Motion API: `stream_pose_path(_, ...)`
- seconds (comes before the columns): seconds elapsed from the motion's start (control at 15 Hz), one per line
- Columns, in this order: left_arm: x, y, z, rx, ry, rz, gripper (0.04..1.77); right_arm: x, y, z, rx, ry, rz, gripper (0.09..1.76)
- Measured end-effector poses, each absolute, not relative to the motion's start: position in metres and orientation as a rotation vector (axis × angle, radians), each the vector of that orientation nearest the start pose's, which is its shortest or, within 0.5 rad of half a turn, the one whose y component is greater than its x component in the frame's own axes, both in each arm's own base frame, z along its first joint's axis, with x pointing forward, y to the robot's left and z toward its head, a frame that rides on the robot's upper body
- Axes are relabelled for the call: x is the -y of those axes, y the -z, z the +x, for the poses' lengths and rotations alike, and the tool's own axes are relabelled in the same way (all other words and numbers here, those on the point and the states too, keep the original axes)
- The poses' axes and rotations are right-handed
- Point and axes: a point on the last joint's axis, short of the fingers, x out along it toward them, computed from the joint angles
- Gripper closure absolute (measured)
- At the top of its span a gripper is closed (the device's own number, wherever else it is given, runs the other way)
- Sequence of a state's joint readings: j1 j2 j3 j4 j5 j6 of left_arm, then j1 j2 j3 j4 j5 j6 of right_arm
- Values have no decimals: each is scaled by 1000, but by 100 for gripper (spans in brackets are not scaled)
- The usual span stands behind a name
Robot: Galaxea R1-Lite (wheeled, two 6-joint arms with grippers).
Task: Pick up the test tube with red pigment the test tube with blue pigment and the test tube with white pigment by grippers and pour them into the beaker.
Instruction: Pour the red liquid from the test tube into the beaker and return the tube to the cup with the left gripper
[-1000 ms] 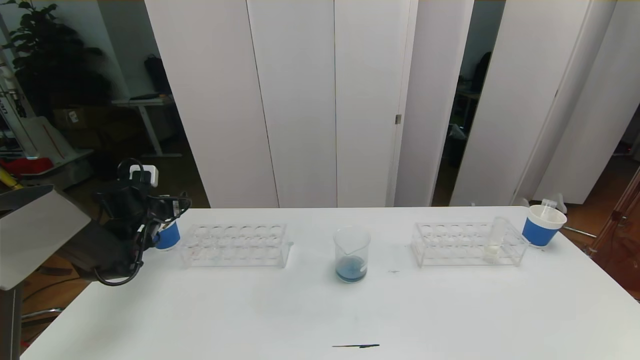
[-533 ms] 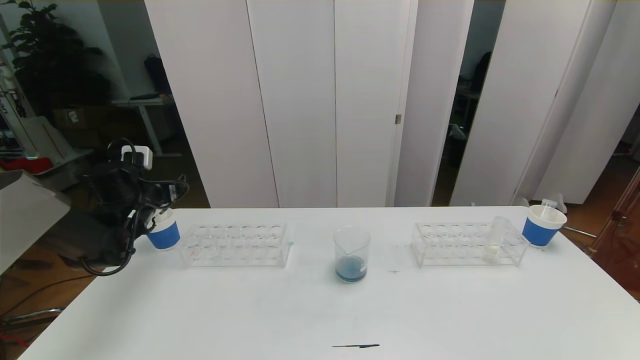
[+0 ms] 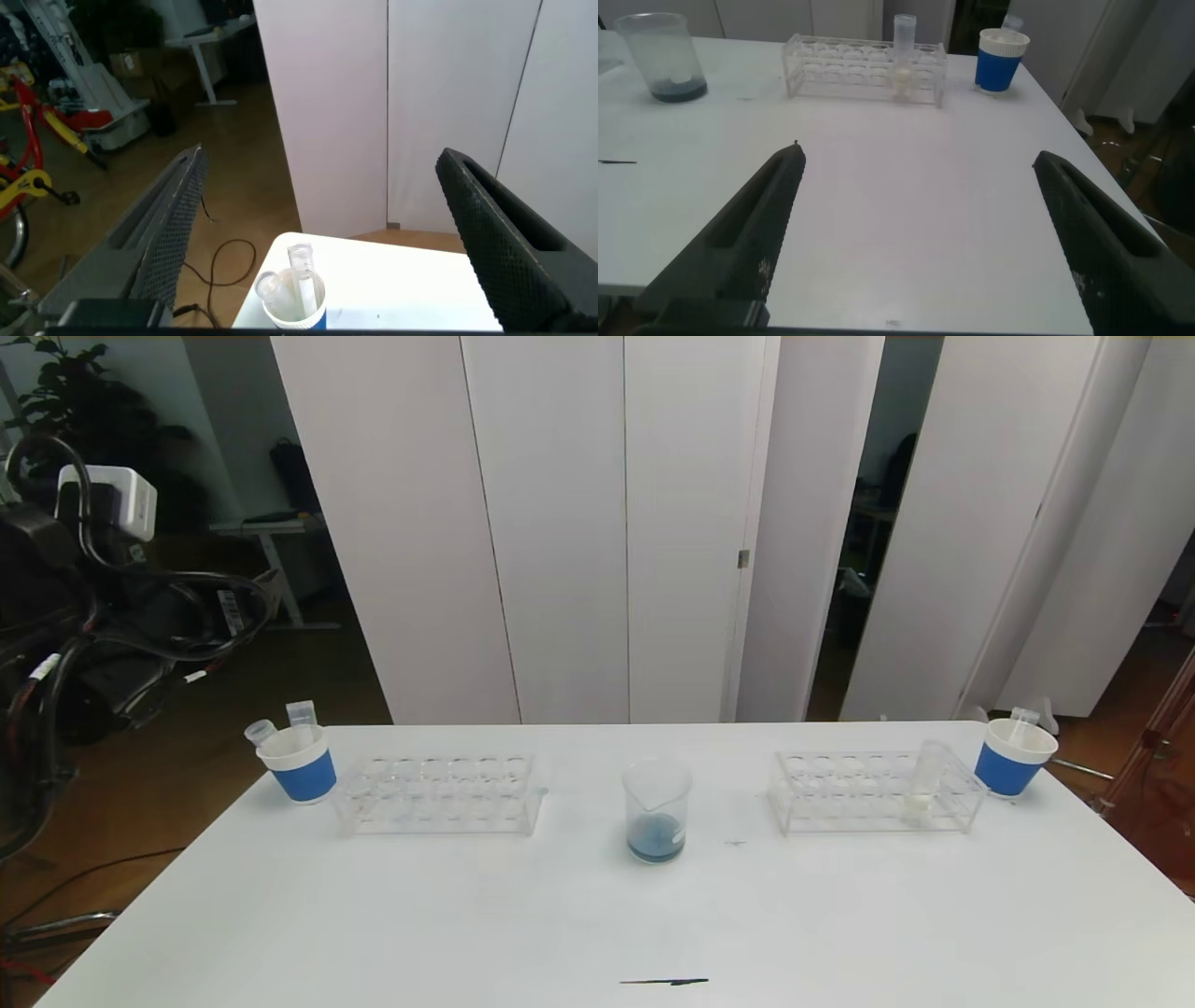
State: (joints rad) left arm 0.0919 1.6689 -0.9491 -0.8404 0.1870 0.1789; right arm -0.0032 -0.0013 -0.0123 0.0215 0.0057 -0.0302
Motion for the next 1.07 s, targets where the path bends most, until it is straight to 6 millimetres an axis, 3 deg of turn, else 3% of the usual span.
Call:
stream_pose_path(0.27, -10, -279, 224, 124, -226, 175, 7, 0, -77, -24, -8, -3, -30, 10)
stream_pose_path(0.53, -4, -271, 133, 160, -204, 164, 7, 0, -77, -24, -7, -3, -30, 10)
stream_pose_path(0.8, -3, -234, 54, 196, -159, 169, 7, 0, -77, -24, -7, -2, -30, 10)
stream_pose_path(1.07, -2, -185, 0, 191, -90, 135, 7, 0, -77, -24, -8, -3, -30, 10)
